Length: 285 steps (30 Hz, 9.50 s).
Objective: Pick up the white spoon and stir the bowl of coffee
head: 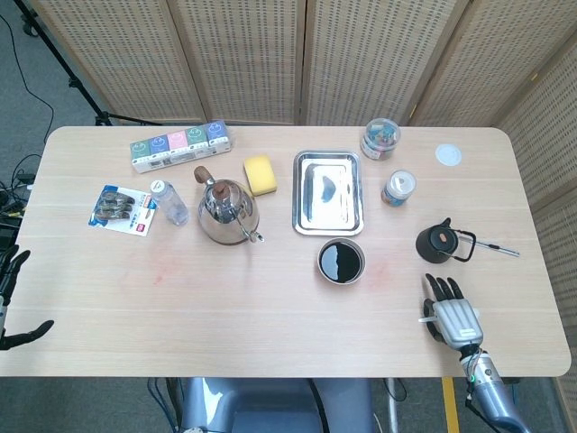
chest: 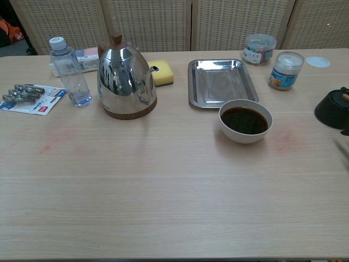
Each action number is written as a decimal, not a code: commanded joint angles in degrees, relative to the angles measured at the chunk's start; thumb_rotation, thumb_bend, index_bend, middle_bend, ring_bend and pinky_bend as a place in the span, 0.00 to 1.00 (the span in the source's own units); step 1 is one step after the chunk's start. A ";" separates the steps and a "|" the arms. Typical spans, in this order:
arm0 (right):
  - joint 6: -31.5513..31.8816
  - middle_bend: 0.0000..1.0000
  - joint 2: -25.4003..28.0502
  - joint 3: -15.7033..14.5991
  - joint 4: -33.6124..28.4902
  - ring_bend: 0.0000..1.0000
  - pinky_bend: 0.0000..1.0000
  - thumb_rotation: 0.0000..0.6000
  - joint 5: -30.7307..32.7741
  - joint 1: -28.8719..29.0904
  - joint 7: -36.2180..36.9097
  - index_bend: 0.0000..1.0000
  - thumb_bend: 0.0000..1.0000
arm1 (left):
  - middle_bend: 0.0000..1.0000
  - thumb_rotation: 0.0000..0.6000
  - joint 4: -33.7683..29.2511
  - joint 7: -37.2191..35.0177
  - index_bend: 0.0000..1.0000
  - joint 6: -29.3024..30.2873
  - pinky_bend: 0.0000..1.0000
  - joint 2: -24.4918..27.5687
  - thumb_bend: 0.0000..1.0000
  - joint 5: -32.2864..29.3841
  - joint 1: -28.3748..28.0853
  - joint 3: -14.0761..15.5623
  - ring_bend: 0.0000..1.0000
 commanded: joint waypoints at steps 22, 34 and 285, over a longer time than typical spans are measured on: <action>6.96 0.00 6.13 2.43 -11.49 0.00 0.00 1.00 -3.56 0.48 8.04 0.55 0.44 | 0.00 1.00 -0.15 -0.94 0.00 -0.52 0.00 0.48 0.00 0.38 -0.19 0.30 0.00; 2.03 0.00 15.00 8.49 -30.57 0.00 0.00 1.00 0.64 5.65 14.42 0.55 0.44 | 0.00 1.00 -0.09 -1.40 0.00 -0.24 0.00 0.65 0.00 0.77 -0.02 0.50 0.00; -16.75 0.00 7.93 17.63 -29.54 0.00 0.00 1.00 34.21 23.61 11.44 0.42 0.14 | 0.00 1.00 0.20 -5.11 0.00 -2.02 0.00 2.05 0.00 0.28 -0.92 0.68 0.00</action>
